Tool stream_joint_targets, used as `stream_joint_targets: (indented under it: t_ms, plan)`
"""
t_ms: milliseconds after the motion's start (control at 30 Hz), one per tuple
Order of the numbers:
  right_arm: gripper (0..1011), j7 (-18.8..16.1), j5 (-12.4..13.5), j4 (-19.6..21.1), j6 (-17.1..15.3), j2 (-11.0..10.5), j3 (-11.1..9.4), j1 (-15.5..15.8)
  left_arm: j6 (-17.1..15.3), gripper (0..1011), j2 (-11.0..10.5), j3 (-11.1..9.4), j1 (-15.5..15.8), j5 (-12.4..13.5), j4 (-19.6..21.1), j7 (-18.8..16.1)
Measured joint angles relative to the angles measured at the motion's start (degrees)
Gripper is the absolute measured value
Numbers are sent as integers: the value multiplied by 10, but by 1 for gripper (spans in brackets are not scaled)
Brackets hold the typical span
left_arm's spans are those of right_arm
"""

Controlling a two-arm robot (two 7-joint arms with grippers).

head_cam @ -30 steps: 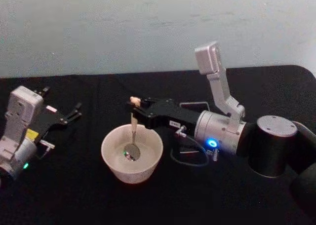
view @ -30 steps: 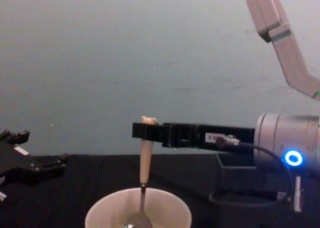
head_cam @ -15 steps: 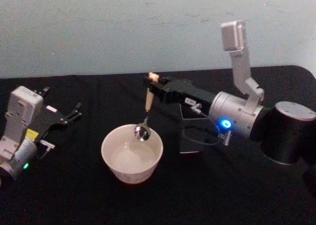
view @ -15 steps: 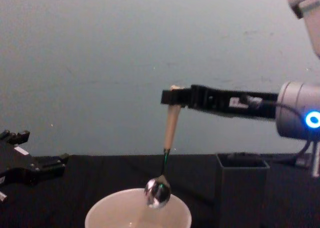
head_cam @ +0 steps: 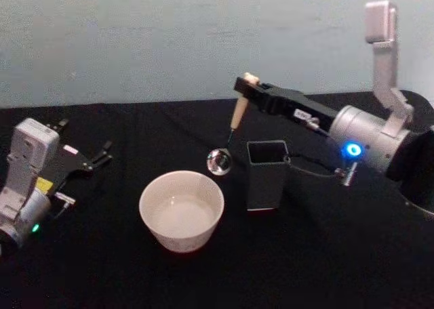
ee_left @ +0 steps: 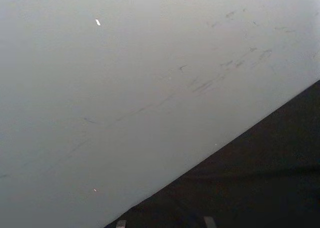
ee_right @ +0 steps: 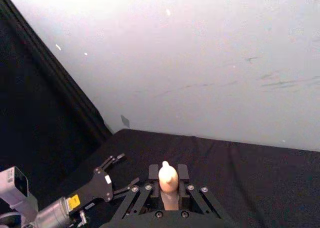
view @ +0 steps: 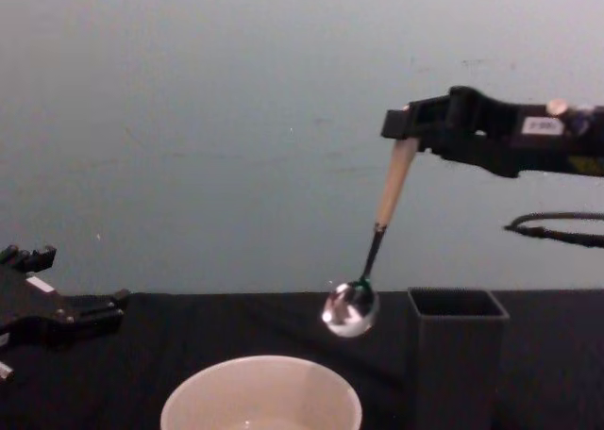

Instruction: Pick up the stirring spoon with one hand, stir inside the cup, then place it back in its original position.

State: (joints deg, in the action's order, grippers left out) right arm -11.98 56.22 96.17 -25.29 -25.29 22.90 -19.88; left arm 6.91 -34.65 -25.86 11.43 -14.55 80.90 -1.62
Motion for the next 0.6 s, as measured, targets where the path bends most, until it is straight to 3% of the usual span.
stream_joint_targets:
  t_ms: [333,600]
  plan:
    - [215,-12,52,24,2,-38,-36,27,0,1001,0,0,0,0,0,0]
    - [216,-1,89,25,10,-53,-65,42,0,1002,0,0,0,0,0,0]
